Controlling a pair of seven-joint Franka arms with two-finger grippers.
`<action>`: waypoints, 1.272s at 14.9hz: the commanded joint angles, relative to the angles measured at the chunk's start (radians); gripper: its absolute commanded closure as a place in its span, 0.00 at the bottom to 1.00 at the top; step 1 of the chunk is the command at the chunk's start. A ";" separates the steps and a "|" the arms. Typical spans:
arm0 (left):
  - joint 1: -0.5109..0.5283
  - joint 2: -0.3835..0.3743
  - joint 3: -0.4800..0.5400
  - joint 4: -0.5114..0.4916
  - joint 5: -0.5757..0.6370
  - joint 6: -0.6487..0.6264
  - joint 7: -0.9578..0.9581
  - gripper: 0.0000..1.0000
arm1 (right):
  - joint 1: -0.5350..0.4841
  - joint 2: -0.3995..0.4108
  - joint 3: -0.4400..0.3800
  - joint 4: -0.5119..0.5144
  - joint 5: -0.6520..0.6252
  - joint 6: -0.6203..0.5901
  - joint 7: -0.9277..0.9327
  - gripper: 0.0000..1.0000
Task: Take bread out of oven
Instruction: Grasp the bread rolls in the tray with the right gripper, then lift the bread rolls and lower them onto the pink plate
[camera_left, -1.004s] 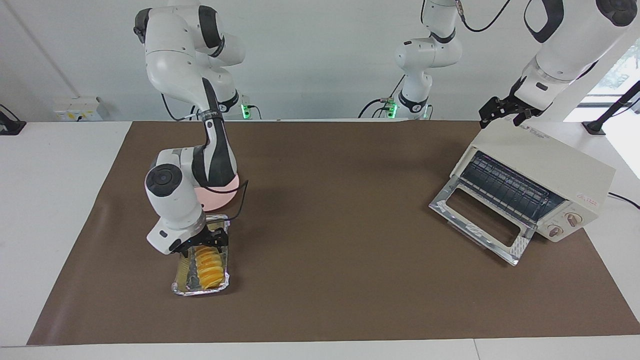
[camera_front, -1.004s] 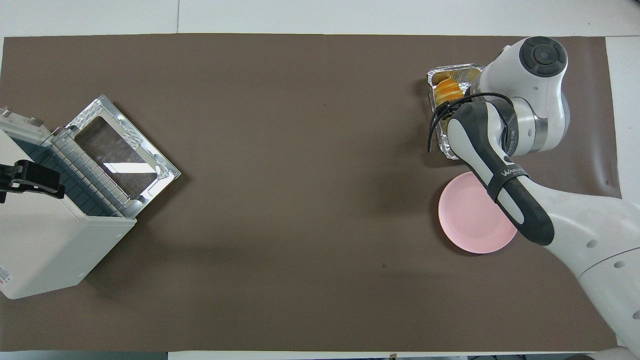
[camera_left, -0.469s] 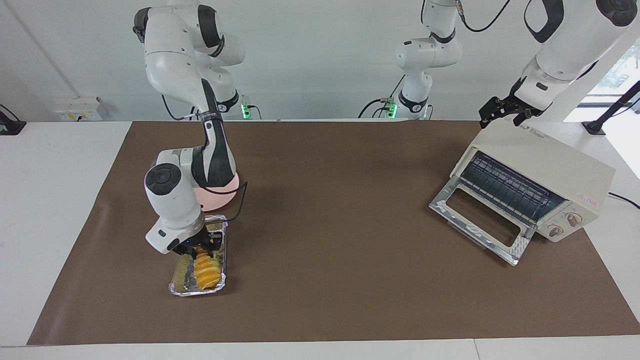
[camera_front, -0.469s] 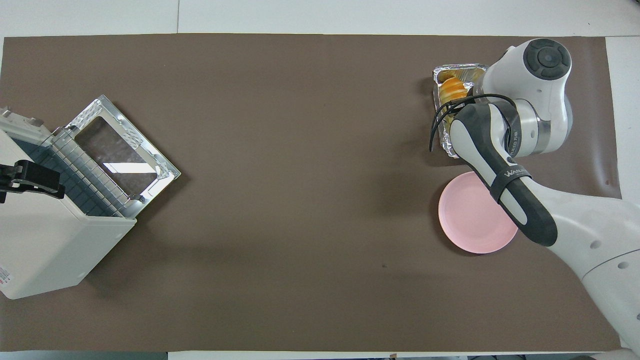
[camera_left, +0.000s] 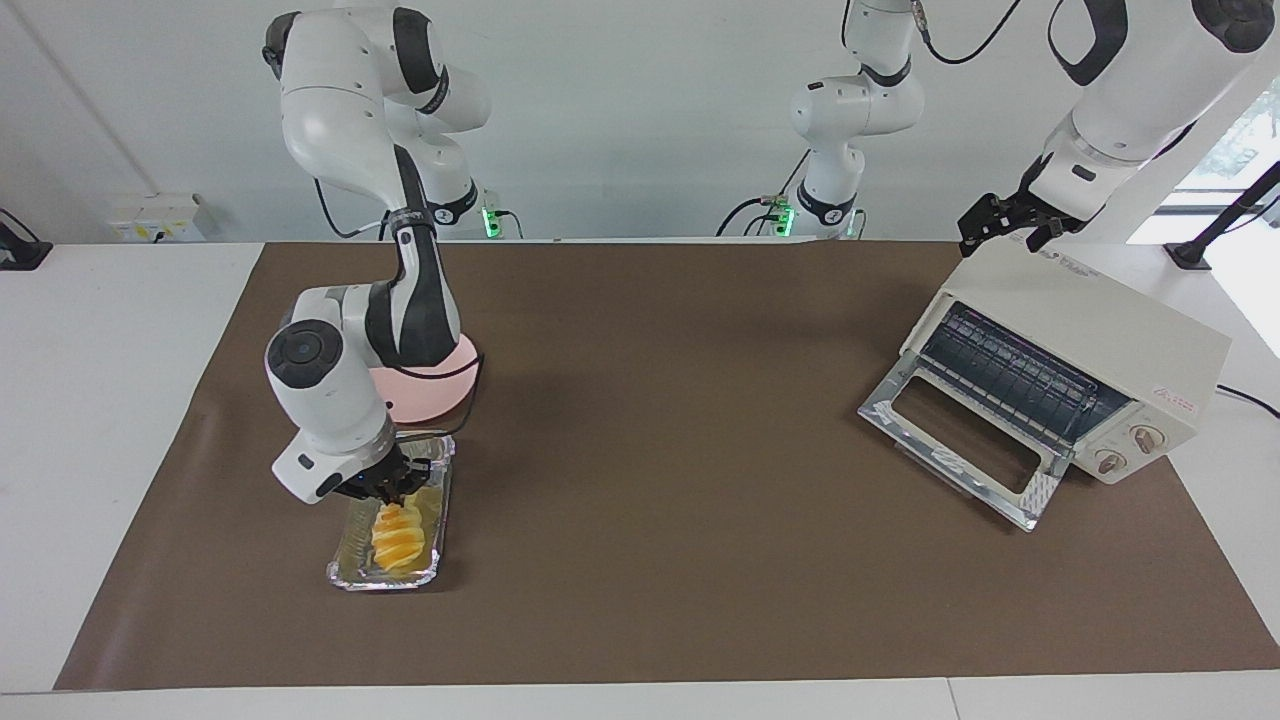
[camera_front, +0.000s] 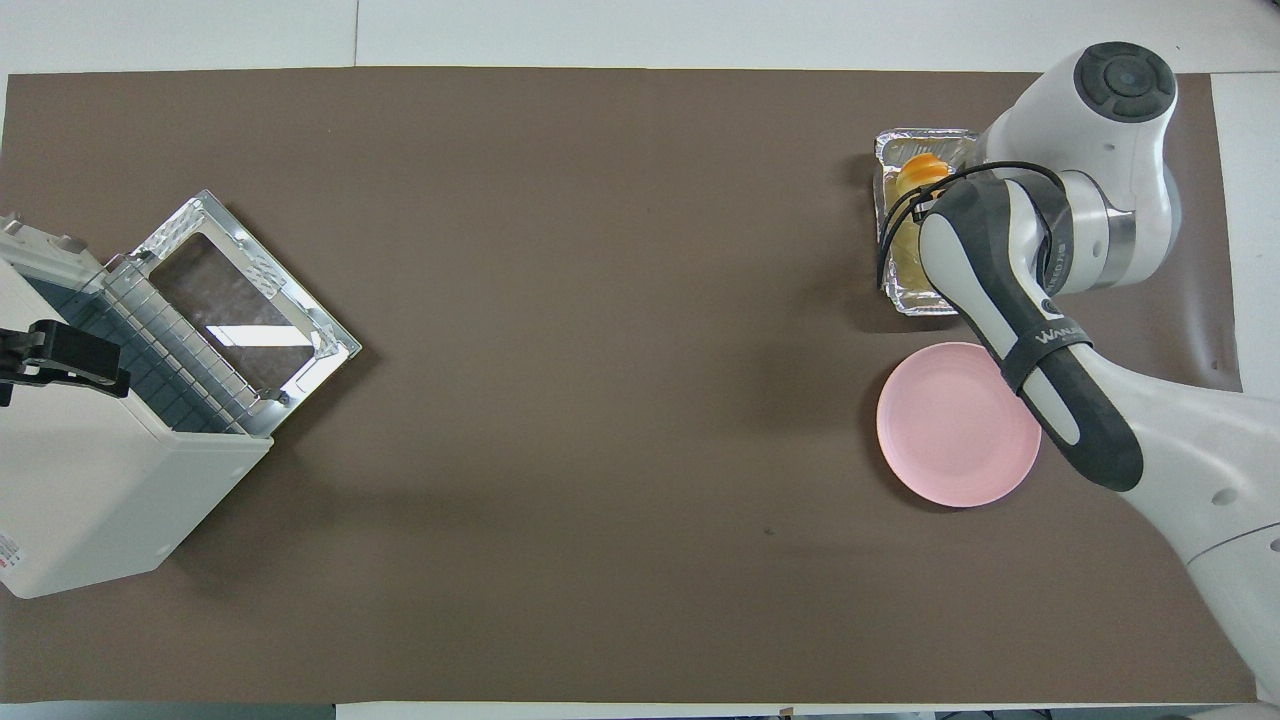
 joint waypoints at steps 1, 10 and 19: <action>-0.004 -0.019 0.005 -0.016 -0.001 -0.002 0.002 0.00 | -0.001 -0.052 0.010 0.014 -0.020 -0.097 0.013 1.00; -0.004 -0.019 0.005 -0.016 -0.001 -0.002 0.002 0.00 | 0.002 -0.460 0.015 -0.398 0.022 -0.162 0.018 1.00; -0.004 -0.019 0.005 -0.016 -0.001 -0.002 0.002 0.00 | 0.007 -0.730 0.015 -0.983 0.042 0.328 0.028 1.00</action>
